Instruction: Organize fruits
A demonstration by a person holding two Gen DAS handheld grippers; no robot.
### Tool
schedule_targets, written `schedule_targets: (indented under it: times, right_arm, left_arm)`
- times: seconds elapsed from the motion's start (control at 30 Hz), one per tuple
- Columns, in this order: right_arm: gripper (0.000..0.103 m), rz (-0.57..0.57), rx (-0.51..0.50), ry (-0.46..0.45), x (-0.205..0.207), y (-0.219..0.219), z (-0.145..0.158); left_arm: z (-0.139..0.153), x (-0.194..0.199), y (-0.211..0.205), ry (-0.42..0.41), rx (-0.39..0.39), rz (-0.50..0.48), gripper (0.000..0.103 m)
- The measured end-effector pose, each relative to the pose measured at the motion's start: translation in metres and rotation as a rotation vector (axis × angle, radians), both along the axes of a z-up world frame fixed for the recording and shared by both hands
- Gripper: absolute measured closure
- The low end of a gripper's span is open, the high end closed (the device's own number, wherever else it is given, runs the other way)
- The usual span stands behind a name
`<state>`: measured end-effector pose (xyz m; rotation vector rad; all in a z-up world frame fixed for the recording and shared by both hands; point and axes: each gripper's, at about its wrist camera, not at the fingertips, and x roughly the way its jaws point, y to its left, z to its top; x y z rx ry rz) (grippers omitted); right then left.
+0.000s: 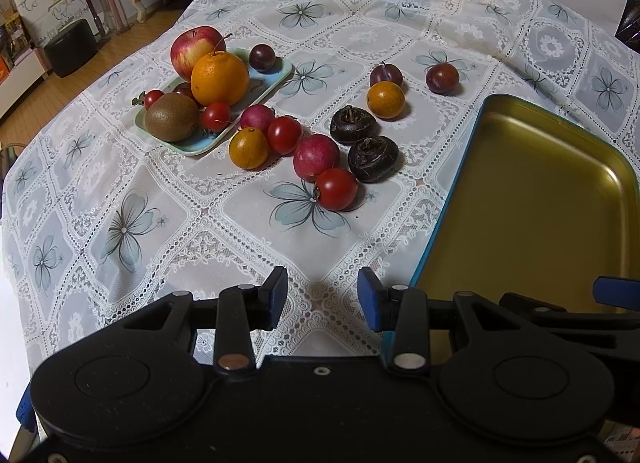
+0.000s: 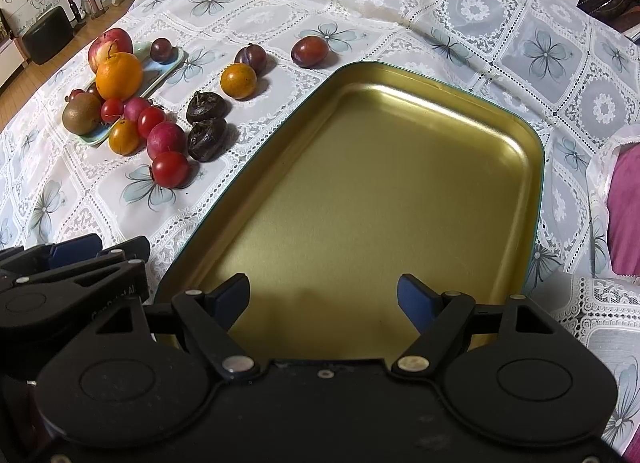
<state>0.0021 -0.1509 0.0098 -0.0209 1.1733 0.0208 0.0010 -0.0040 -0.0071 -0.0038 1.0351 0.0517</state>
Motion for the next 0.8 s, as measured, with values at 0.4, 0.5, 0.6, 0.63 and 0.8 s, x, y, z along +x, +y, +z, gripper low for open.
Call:
schedule_targets:
  times: [0.4, 0.5, 0.6, 0.63, 0.8]
  right_arm:
    - [0.020, 0.005, 0.001, 0.014, 0.000, 0.000, -0.002]
    - [0.020, 0.013, 0.006, 0.029, 0.002, 0.000, -0.003]
    - [0.020, 0.002, 0.005, 0.058, 0.007, -0.002, -0.003]
    - [0.020, -0.008, 0.002, 0.063, 0.009, -0.003, -0.003]
    - [0.020, -0.071, -0.041, 0.007, 0.028, -0.014, 0.008]
  left_arm:
    - [-0.002, 0.002, 0.001, 0.020, -0.009, 0.008, 0.054]
    - [-0.002, 0.004, 0.006, 0.033, -0.033, 0.024, 0.054]
    - [-0.002, 0.006, 0.012, 0.038, -0.047, 0.059, 0.054]
    - [-0.001, 0.007, 0.014, 0.038, -0.041, 0.070, 0.054]
    - [0.006, 0.019, 0.019, 0.053, -0.012, 0.102, 0.054]
